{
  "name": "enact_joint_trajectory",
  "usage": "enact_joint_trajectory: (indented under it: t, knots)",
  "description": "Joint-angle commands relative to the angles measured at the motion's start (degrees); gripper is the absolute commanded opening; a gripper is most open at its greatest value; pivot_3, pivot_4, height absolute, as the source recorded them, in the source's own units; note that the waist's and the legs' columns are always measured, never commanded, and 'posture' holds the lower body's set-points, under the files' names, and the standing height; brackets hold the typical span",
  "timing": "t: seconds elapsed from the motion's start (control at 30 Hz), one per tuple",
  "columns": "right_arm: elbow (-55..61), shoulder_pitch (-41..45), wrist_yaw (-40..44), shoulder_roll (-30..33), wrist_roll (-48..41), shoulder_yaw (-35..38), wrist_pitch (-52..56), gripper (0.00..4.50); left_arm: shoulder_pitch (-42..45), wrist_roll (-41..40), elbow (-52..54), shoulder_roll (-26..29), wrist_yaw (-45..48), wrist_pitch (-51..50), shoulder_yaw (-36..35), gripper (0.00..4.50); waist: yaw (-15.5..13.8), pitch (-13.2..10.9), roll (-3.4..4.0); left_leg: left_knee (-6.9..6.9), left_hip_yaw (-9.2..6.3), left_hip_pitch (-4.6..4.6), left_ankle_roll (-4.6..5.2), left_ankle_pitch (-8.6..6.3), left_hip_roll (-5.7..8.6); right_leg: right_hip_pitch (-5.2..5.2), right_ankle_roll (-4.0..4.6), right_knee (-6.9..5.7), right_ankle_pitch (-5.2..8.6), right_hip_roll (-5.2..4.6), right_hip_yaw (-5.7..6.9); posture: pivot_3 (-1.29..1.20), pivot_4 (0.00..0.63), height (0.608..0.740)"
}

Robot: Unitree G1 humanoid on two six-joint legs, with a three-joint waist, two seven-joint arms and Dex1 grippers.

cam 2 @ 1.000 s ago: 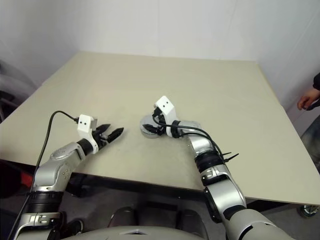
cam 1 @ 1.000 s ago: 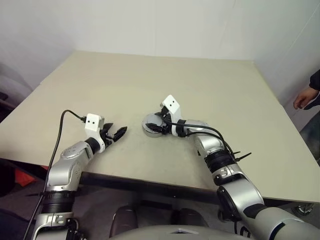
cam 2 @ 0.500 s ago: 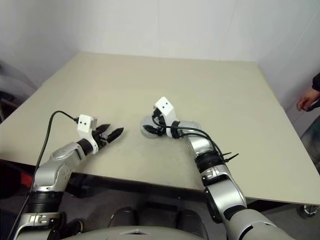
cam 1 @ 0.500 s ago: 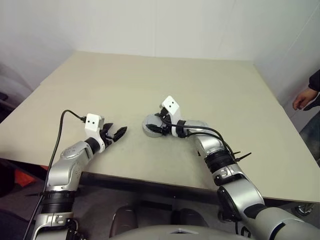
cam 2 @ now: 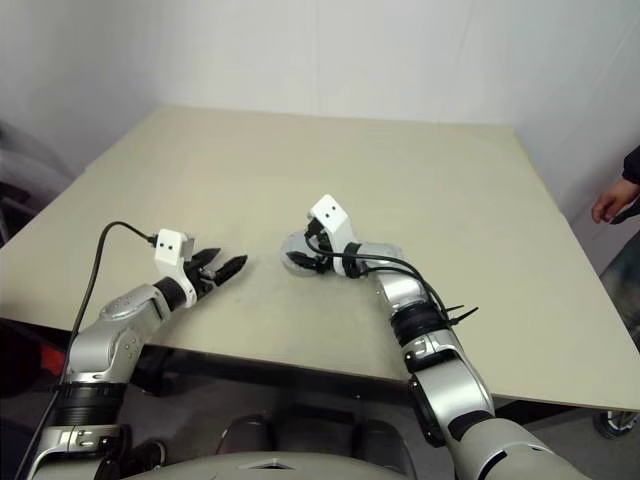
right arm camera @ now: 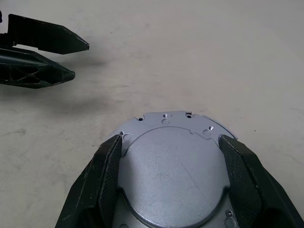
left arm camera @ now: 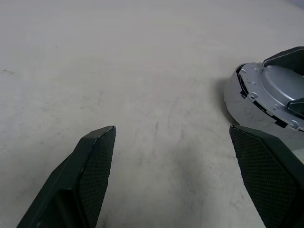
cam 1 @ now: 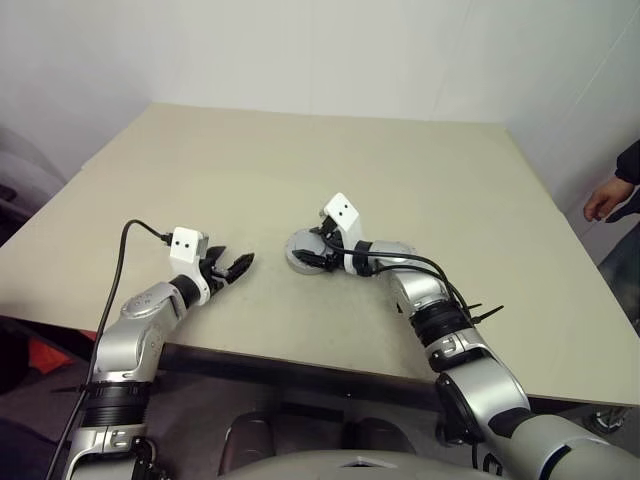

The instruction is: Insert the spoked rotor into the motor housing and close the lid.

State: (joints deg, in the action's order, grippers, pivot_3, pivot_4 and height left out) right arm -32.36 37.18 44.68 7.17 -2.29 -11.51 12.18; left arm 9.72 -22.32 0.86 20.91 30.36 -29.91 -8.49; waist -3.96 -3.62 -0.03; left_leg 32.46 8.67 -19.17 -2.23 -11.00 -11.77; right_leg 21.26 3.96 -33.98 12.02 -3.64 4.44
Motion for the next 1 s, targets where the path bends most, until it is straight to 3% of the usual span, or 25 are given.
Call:
enact_joint_trajectory:
  t: [0.03,1.0]
  knots:
    - [-2.08,-1.48,0.4,0.13,0.71,-1.18,1.38,3.15,0.72,-0.11,1.12,0.4,0.12,0.9,-0.28,4.04,-0.01,0.01,-0.01,0.0,0.0,0.01,0.0,0.0,0.0,0.0,0.0,0.0,0.0,0.0,0.0,0.0,0.0,0.74]
    - [0.11,-0.57,-0.33,0.35,0.73,-0.65,-2.19,3.15,1.15,-0.1,0.44,0.32,0.29,1.22,-0.2,4.04,-0.01,0.01,-0.01,0.0,0.0,0.01,0.0,0.0,0.0,0.04,0.0,0.0,0.0,0.0,0.0,0.0,0.0,0.74]
